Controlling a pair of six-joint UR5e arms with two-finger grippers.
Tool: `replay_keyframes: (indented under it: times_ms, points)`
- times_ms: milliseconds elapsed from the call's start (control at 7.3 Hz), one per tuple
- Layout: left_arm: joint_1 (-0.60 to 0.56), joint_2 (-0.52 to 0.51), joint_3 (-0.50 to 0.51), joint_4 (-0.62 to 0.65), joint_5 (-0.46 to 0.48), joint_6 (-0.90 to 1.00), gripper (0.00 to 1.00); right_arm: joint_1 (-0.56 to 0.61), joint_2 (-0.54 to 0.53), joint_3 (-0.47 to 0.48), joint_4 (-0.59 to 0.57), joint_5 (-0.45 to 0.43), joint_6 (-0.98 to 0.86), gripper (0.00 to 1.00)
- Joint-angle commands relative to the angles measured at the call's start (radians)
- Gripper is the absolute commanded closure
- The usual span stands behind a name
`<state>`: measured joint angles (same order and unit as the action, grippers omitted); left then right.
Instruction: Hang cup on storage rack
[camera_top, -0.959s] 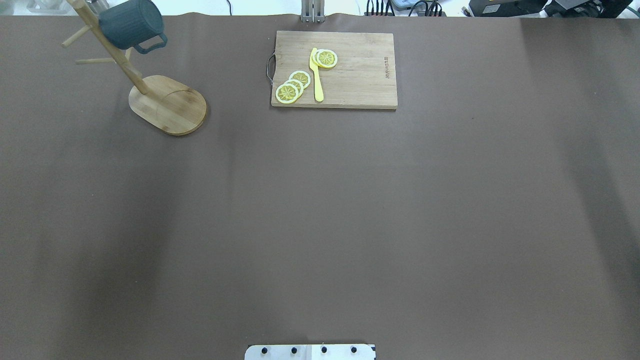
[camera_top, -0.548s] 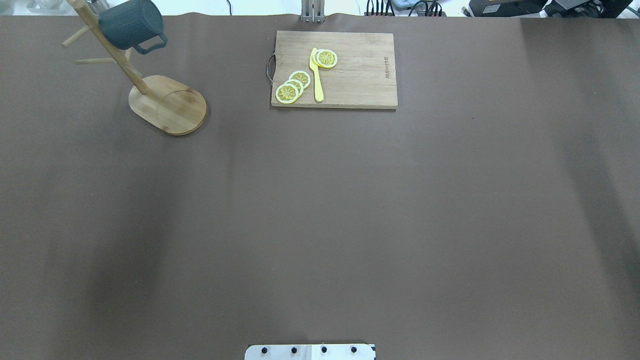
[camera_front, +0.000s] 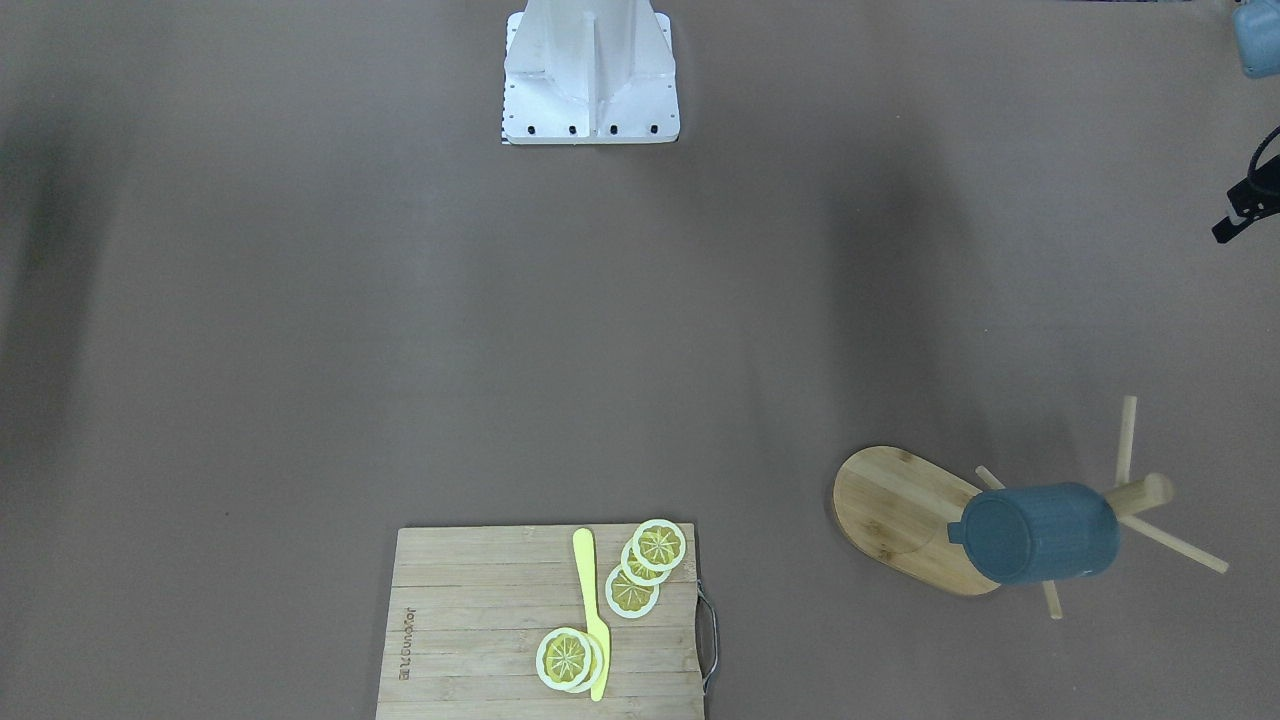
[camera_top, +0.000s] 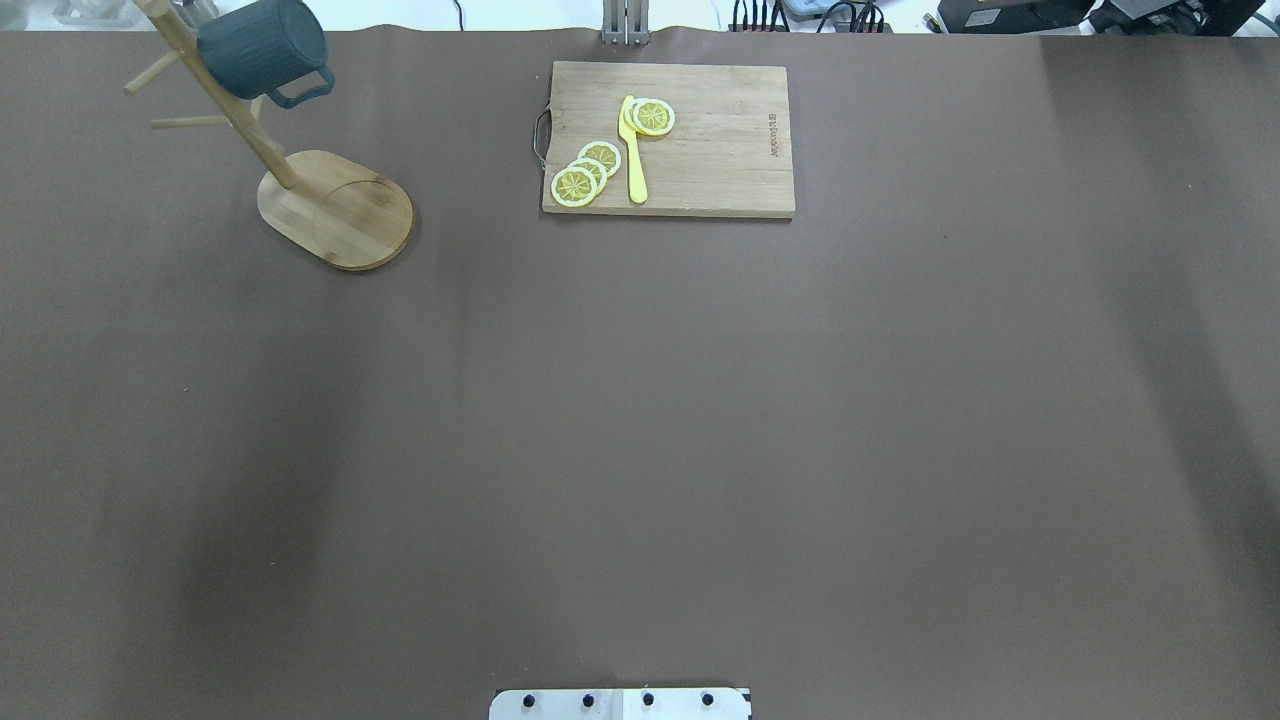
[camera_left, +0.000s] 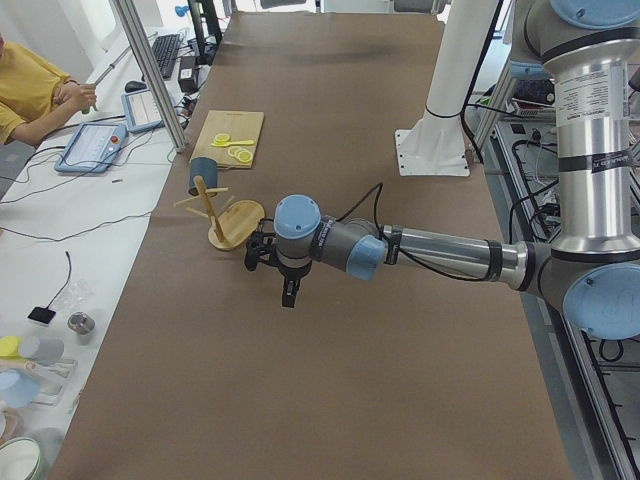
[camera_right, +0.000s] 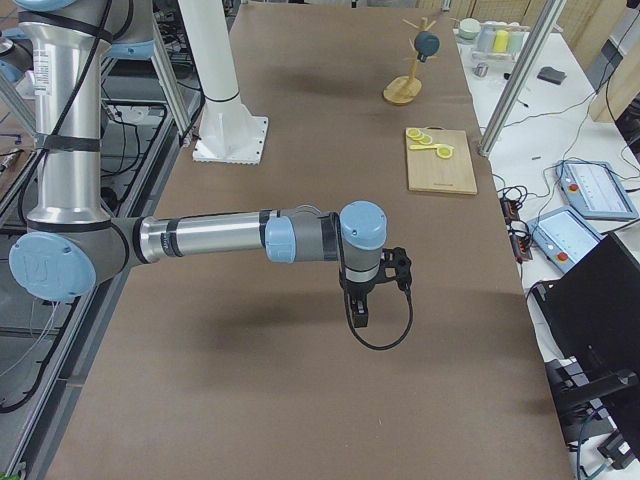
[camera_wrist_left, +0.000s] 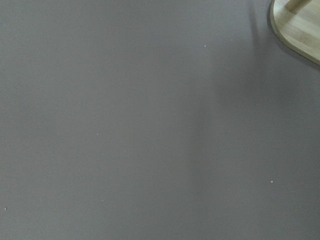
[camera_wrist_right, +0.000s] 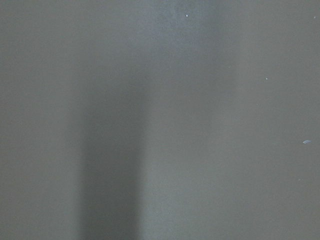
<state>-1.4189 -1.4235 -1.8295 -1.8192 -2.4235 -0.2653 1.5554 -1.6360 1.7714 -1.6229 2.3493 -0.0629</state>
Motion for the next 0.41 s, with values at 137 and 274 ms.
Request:
replay_keyframes:
  times_ms: [137, 274]
  points:
    - [0.000, 0.002, -0.002, -0.005, 0.000, 0.000, 0.02, 0.000, -0.004, 0.000, 0.001, 0.004, 0.000, 0.00]
    - [0.000, 0.000, -0.002, -0.006, 0.000, -0.002, 0.02, 0.000, -0.004, 0.000, 0.001, 0.004, 0.000, 0.00]
